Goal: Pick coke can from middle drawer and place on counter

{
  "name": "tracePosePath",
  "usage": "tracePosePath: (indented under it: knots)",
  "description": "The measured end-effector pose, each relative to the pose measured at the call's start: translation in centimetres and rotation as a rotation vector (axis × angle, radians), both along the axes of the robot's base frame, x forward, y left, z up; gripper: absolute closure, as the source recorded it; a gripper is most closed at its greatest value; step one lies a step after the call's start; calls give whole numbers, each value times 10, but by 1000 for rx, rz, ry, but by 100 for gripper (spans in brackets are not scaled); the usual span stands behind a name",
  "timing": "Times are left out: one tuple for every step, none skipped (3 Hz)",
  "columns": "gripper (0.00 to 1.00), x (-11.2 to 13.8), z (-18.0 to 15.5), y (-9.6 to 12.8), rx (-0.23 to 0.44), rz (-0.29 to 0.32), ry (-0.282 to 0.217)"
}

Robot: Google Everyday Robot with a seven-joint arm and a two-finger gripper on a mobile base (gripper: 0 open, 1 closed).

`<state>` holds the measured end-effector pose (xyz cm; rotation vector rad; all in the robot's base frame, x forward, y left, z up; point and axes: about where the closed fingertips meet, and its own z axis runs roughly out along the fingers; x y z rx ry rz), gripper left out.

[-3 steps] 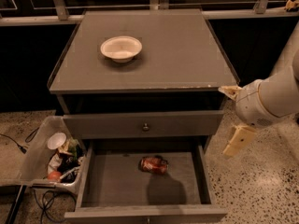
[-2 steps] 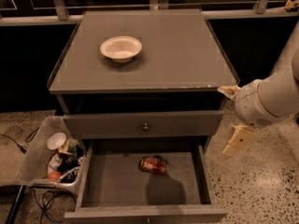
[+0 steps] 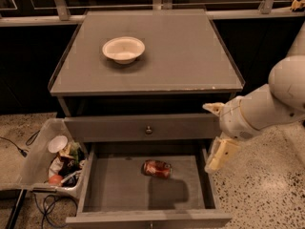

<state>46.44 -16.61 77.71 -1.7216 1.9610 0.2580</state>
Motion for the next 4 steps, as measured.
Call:
tracePosePath:
  knots:
    - [0,-4,-42,17,70,14,50]
    - [0,-8,-80,35,143,43,61]
    - [0,-6,-112,51,206,57,10]
    - [0,8,-140,62,248,21,-58]
